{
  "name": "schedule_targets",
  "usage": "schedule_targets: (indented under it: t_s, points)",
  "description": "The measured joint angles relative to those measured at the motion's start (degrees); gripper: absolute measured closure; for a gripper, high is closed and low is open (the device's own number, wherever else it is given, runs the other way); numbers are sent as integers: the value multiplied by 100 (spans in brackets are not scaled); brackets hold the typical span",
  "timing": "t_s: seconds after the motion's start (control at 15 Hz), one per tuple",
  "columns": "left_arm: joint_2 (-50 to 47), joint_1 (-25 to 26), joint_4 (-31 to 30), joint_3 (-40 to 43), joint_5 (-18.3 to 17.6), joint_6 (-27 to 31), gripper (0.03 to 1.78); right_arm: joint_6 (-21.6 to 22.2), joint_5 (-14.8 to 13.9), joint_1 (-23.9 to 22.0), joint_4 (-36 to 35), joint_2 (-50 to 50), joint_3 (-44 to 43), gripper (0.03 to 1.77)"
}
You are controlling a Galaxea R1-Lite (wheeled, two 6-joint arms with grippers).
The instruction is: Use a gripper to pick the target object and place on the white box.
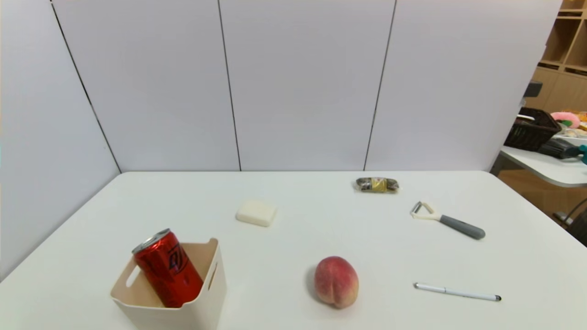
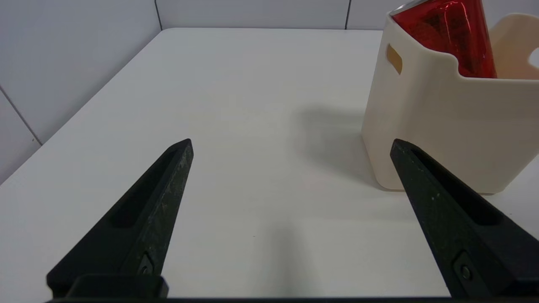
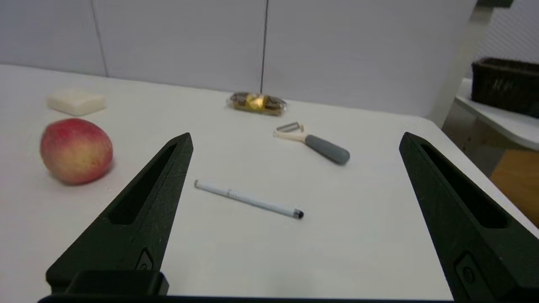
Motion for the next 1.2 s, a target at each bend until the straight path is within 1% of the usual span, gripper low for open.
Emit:
schedule_targets:
  t_s: [0.07, 0.2, 0.27, 0.33, 0.4, 0.53, 1.2]
  points:
    - [0, 0, 0, 0, 0, 0, 12, 20, -160, 2, 228, -89, 0, 10]
    - [0, 0, 0, 0, 0, 2, 12, 78, -352, 6, 595, -194, -11, 10]
    - [0, 0, 2, 0, 0, 2, 12, 188, -501, 6, 601, -224, -16, 10]
    - [0, 0, 0, 0, 0, 0, 12, 394, -668, 6, 601, -243, -10, 10]
    - [0, 0, 2, 0, 0, -2, 12, 573, -740, 6, 656, -250, -5, 10]
    - [0, 0, 2, 0, 0, 0, 12, 716, -767, 9, 683, -254, -2, 10]
    - [0, 0, 0, 0, -2, 2, 12, 727, -764, 6, 683, -254, 0, 10]
